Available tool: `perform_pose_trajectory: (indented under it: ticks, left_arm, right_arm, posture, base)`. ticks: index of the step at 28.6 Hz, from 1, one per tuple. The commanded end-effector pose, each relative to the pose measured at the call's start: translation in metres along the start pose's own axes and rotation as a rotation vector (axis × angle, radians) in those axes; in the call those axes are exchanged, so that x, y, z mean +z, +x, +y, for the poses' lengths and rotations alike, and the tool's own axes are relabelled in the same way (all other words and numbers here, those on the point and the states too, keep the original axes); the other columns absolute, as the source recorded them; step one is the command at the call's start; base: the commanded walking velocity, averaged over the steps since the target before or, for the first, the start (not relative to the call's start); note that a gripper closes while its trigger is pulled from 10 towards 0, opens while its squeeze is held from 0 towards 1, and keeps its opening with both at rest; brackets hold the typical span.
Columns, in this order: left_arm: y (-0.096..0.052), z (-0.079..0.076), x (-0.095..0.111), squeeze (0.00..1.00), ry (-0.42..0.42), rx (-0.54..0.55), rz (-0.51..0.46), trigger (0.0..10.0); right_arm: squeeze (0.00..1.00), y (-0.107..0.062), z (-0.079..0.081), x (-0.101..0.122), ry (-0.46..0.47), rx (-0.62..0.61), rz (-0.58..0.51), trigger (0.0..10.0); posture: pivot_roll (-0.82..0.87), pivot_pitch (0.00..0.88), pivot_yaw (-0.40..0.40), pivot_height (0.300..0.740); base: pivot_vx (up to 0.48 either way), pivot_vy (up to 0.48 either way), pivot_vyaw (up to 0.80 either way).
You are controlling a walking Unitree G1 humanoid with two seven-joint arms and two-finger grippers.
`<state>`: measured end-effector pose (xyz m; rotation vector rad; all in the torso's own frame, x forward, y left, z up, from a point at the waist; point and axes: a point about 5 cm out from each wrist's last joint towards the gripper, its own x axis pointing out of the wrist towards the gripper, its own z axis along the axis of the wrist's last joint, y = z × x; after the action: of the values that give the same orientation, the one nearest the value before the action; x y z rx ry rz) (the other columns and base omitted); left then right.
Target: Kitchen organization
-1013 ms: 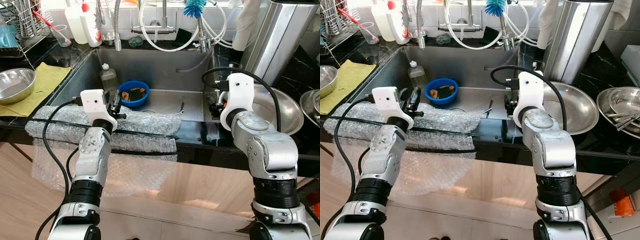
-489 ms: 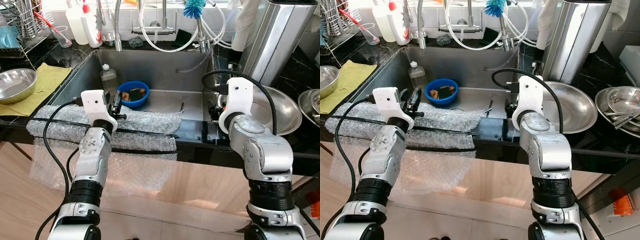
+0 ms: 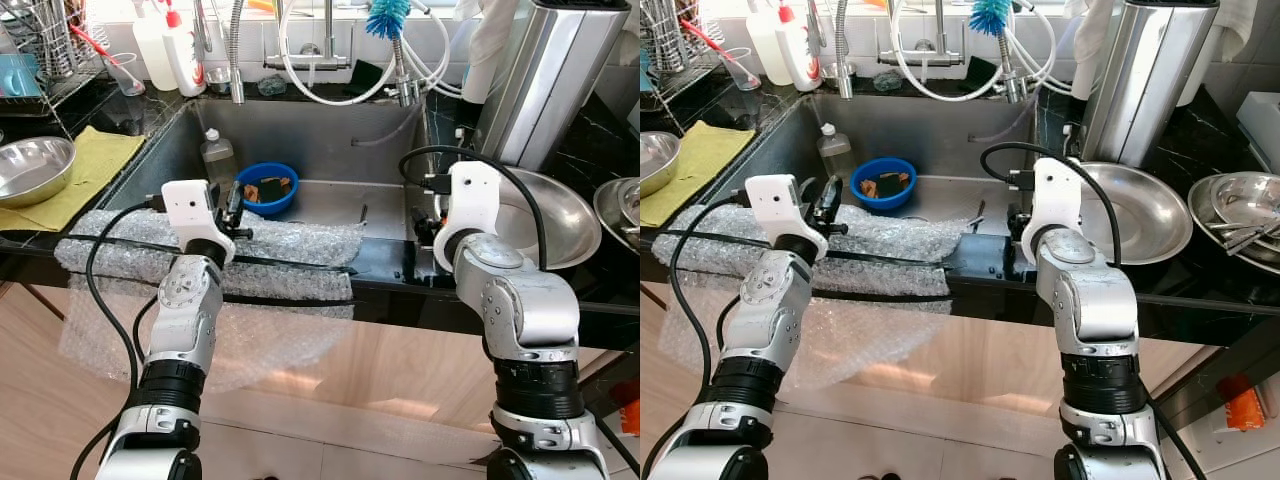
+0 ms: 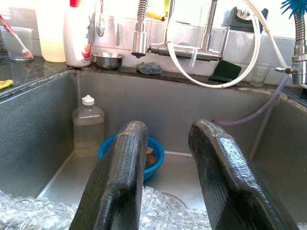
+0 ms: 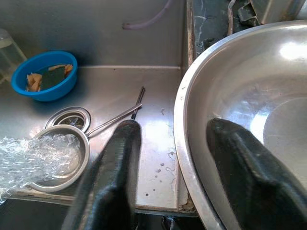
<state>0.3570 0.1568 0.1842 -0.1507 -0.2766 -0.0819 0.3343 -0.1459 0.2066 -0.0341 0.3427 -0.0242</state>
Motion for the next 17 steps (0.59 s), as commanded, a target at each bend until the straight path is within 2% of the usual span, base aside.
perform_pose_trajectory:
  ticks: [1,17]
  left_arm:
    - [-0.0021,0.0039,-0.0037,0.00,0.003,0.008,0.025,10.0]
    - [-0.0023,0.0036,-0.0053,0.00,0.006,0.003,0.034,10.0]
  right_arm:
    - [0.00,0.0001,0.0015,0.0022,0.009,0.009,0.002,0.0]
    - [0.00,0.0009,0.0030,0.0031,0.007,0.016,0.001,0.0]
  posture:
    - [-0.13,0.105,0.031,0.740]
    - [-0.13,0.108,0.033,0.740]
  base:
    - [0.000,0.000,0.00]
    - [0.000,0.000,0.00]
